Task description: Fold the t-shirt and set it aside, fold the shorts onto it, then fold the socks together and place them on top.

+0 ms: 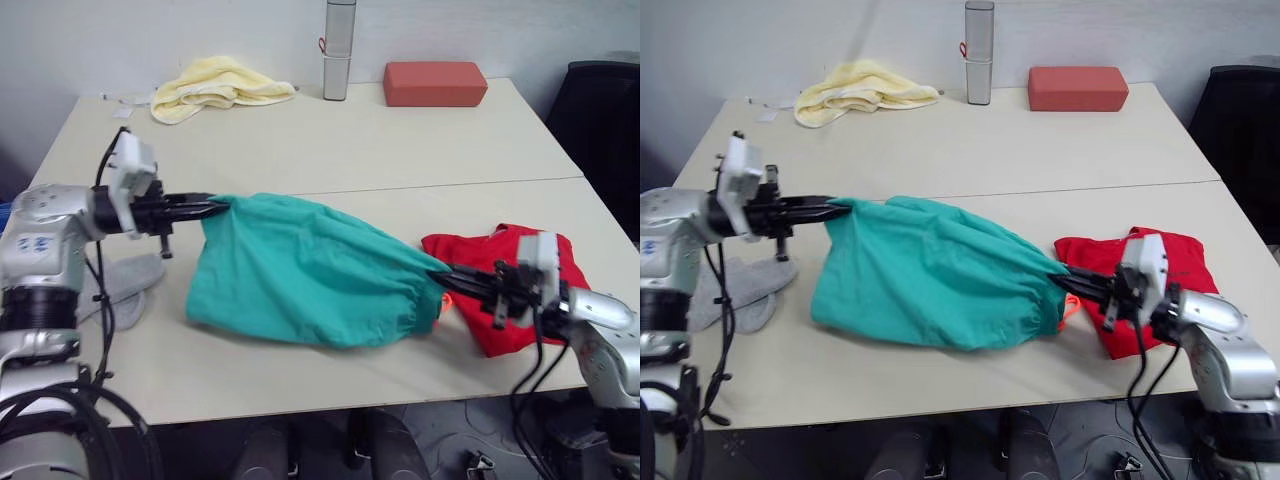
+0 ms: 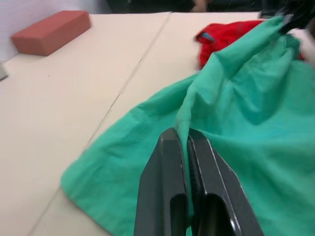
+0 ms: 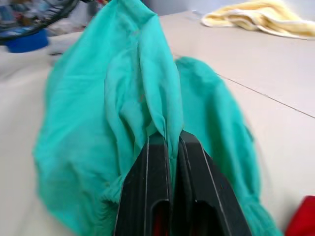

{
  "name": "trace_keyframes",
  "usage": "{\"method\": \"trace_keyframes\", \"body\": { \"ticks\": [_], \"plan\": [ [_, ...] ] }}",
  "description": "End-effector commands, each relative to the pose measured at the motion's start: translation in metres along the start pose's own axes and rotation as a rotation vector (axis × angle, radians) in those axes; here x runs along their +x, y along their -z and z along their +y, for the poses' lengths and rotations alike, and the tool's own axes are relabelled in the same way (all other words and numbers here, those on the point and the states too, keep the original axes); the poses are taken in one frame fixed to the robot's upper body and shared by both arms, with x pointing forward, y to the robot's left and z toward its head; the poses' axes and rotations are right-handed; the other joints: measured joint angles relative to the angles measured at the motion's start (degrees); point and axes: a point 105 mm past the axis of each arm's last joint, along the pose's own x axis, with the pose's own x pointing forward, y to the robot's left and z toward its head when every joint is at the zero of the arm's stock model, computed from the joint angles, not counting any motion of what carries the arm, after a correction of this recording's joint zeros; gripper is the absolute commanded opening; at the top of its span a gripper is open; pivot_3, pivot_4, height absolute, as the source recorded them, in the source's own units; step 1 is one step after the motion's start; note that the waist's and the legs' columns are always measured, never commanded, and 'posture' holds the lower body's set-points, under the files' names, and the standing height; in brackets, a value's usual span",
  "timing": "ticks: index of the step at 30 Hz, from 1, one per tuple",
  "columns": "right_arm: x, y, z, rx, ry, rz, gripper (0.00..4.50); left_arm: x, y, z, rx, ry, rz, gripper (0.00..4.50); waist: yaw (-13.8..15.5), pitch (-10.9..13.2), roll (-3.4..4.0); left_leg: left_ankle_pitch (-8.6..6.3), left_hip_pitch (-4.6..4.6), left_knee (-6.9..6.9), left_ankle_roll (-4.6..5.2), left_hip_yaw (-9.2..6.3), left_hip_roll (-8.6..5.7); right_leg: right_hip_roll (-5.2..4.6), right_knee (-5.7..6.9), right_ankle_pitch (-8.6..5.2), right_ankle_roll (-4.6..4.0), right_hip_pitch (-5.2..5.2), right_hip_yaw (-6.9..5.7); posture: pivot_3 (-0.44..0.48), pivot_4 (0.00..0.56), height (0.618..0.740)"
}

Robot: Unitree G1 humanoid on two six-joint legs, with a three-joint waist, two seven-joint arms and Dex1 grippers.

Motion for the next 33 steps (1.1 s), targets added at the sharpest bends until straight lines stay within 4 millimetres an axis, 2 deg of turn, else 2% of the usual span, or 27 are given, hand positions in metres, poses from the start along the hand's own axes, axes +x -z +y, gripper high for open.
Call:
{"method": "trace_keyframes", "body": {
  "ticks": [1, 6, 9, 12, 18, 19, 20, 22, 27, 31, 32, 33],
  "plan": [
    [0.008, 0.001, -0.017, -0.031, 0.089, 0.01, 0.0, 0.009, 0.003, 0.019, 0.049, -0.083, 0.009, 0.01, -0.01, 0.0, -0.01, 0.01, -0.03, 0.0, 0.01, 0.02, 0.0, 0.01, -0.02, 0.0, 0.01, -0.03, 0.0, 0.0, 0.15, 0.74],
    [0.021, 0.006, -0.041, -0.056, 0.212, 0.029, 0.0, 0.034, 0.002, 0.044, 0.082, -0.227, -0.017, 0.01, 0.0, 0.1, -0.17, 0.07, -0.06, 0.07, 0.09, 0.02, -0.01, 0.01, 0.02, 0.03, 0.05, -0.03, -0.01, 0.0, 0.15, 0.74],
    [0.026, 0.007, -0.046, -0.057, 0.238, 0.029, 0.0, 0.044, 0.004, 0.048, 0.089, -0.249, -0.01, 0.01, -0.06, 0.1, -0.17, 0.07, -0.07, 0.06, 0.1, 0.02, -0.02, -0.04, 0.01, 0.04, 0.07, -0.04, -0.01, 0.0, 0.15, 0.74],
    [0.028, 0.015, -0.044, -0.05, 0.231, 0.054, 0.0, 0.055, 0.015, 0.051, 0.056, -0.285, 0.022, 0.01, -0.07, 0.1, -0.17, 0.07, -0.08, 0.06, 0.11, 0.02, -0.02, -0.02, 0.0, 0.04, 0.08, -0.03, -0.03, 0.0, 0.15, 0.74],
    [0.025, 0.018, -0.051, -0.028, 0.307, 0.036, 0.0, 0.059, 0.037, 0.052, -0.004, -0.348, 0.064, 0.01, -0.53, 0.12, -0.21, 0.09, -0.07, 0.06, 0.12, 0.02, -0.03, -0.01, 0.04, 0.05, 0.09, -0.04, -0.04, 0.0, 0.15, 0.74],
    [0.025, 0.018, -0.051, -0.03, 0.311, 0.034, 0.56, 0.058, 0.04, 0.053, 0.002, -0.369, 0.073, 0.45, -0.6, 0.13, -0.22, 0.09, -0.07, 0.06, 0.12, 0.01, -0.03, -0.01, 0.04, 0.05, 0.09, -0.04, -0.04, 0.0, 0.15, 0.74],
    [0.025, 0.015, -0.052, -0.045, 0.316, 0.024, 0.76, 0.055, 0.04, 0.056, 0.018, -0.412, 0.063, 0.62, -0.71, 0.13, -0.23, 0.09, -0.07, 0.06, 0.12, 0.0, -0.03, -0.03, 0.04, 0.05, 0.09, -0.03, -0.03, 0.0, 0.15, 0.74],
    [0.022, 0.01, -0.052, -0.051, 0.321, 0.012, 1.43, 0.049, 0.038, 0.059, 0.034, -0.45, 0.038, 1.24, -1.0, 0.13, -0.23, 0.09, -0.07, 0.06, 0.12, -0.01, -0.03, -0.08, 0.04, 0.05, 0.09, -0.03, -0.03, 0.0, 0.15, 0.74],
    [-0.004, -0.013, -0.058, -0.103, 0.347, -0.024, 3.24, 0.019, 0.024, 0.056, 0.135, -0.441, -0.059, 2.86, -1.32, 0.14, -0.23, 0.09, -0.07, 0.05, 0.12, 0.0, -0.03, -0.09, 0.03, 0.05, 0.09, -0.04, -0.03, 0.0, 0.15, 0.74],
    [-0.003, -0.042, -0.021, -0.095, 0.14, -0.131, 4.5, 0.001, 0.014, 0.031, 0.203, -0.32, -0.16, 4.1, -1.45, 0.13, -0.23, 0.08, -0.06, 0.01, 0.09, 0.0, 0.02, -0.08, 0.02, 0.05, 0.08, -0.06, 0.0, 0.0, 0.15, 0.74],
    [0.001, -0.047, -0.009, -0.093, 0.083, -0.156, 4.5, 0.001, 0.01, 0.022, 0.206, -0.284, -0.191, 4.43, -1.44, 0.13, -0.23, 0.08, -0.03, 0.01, 0.08, -0.02, 0.03, -0.07, 0.03, 0.04, 0.08, -0.04, 0.0, 0.0, 0.15, 0.74],
    [0.005, -0.051, 0.001, -0.084, 0.042, -0.175, 4.5, 0.002, 0.008, 0.014, 0.209, -0.251, -0.211, 4.47, -1.38, 0.13, -0.23, 0.08, -0.02, 0.02, 0.07, -0.03, 0.04, -0.07, 0.03, 0.05, 0.08, -0.02, 0.01, 0.0, 0.15, 0.74]
  ]
}}
